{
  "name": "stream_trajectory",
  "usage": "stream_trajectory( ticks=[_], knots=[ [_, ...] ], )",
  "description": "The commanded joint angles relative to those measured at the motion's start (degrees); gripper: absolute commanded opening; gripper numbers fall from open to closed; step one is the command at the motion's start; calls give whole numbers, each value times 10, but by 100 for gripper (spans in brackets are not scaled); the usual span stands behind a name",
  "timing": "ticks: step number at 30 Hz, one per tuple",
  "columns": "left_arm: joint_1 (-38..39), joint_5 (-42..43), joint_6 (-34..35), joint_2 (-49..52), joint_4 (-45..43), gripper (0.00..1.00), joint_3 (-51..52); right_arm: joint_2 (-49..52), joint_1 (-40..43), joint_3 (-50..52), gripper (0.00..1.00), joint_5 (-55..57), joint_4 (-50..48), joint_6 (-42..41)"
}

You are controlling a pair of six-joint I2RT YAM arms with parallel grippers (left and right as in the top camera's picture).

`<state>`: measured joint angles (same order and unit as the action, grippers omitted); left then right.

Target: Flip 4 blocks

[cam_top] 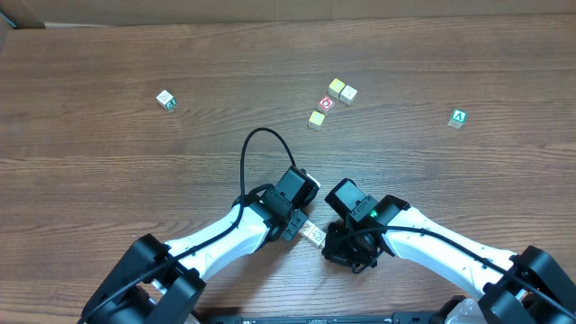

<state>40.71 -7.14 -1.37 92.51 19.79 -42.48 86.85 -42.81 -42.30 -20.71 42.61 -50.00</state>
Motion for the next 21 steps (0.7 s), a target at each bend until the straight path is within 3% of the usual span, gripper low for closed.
stream_trajectory(
  ticks=[1,13,21],
  knots=[
    [-7,10,-26,31,5,4,23,1,-3,3,4,-11,-1,-10],
    [-7,9,-33,31,6,4,23,1,-3,3,4,-12,-1,-10],
    [-37,-22,2,31,12,4,23,1,-3,3,4,-6,-1,-10]
  ],
)
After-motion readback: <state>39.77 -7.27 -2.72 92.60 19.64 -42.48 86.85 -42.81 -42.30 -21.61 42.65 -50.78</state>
